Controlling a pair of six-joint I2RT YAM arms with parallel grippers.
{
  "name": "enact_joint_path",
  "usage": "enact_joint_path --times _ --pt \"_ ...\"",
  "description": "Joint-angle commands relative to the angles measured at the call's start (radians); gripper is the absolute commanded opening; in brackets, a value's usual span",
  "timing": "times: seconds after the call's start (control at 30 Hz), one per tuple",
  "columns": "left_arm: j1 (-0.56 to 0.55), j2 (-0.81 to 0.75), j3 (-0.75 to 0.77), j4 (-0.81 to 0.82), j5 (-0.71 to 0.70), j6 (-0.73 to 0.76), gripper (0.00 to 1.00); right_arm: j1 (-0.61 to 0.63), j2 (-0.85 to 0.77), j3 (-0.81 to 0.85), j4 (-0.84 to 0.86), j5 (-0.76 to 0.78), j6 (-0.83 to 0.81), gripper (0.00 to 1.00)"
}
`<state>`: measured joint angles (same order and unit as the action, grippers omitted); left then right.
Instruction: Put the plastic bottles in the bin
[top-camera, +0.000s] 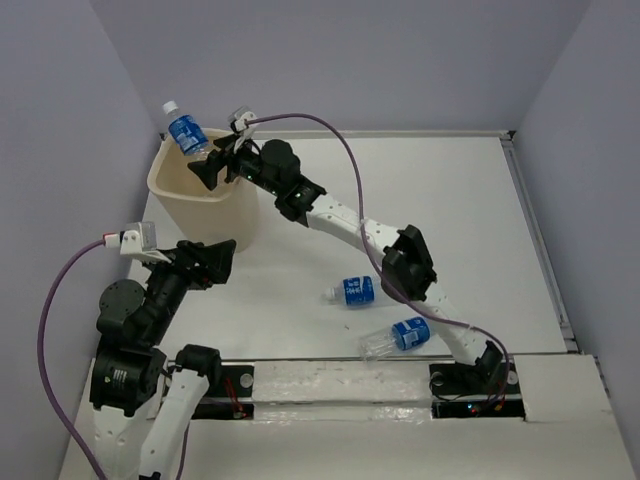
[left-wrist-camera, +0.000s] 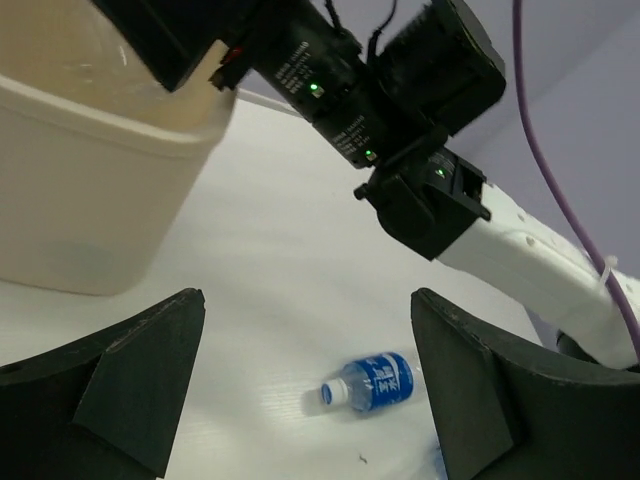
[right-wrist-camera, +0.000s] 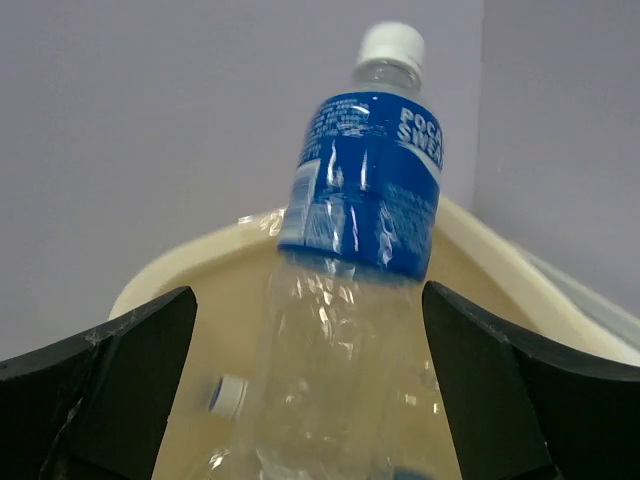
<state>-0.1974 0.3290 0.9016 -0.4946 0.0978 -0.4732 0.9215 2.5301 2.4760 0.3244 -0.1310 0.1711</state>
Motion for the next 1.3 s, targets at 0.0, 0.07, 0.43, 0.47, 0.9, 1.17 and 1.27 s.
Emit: enact_joint_path --times 0.0,0.07,0.43,0.47,0.9,1.17,1.27 --pt "-0.008 0.051 -0.004 0.123 0.297 0.064 0.95 0.0 -0.33 -0.165 0.079 0.002 -0.063 1.0" --pt "-0.007 0.065 -0.013 0.175 0.339 0.058 0.95 0.0 -0.424 -0.255 0.079 -0.005 -0.079 1.0" --pt "-0.16 0.223 -0.185 0.485 0.349 -0.019 0.95 -0.147 -1.236 -1.151 -0.004 0.195 -0.024 0.91" --pt "-0.272 0.238 -0.188 0.494 0.301 -0.016 0.95 -0.162 -1.29 -1.271 -0.018 0.229 -0.009 0.89" --pt "-1.036 1.0 0.141 0.528 -0.132 0.352 0.95 -0.182 -1.899 -1.611 -0.445 0.617 0.128 0.68" --pt "-1.185 1.265 0.281 0.496 -0.113 0.436 0.97 -0.182 -2.119 -1.579 -0.622 0.688 0.153 0.68" --pt "-1.232 1.329 0.313 0.496 -0.109 0.442 0.99 -0.182 -2.15 -1.579 -0.668 0.688 0.168 0.72"
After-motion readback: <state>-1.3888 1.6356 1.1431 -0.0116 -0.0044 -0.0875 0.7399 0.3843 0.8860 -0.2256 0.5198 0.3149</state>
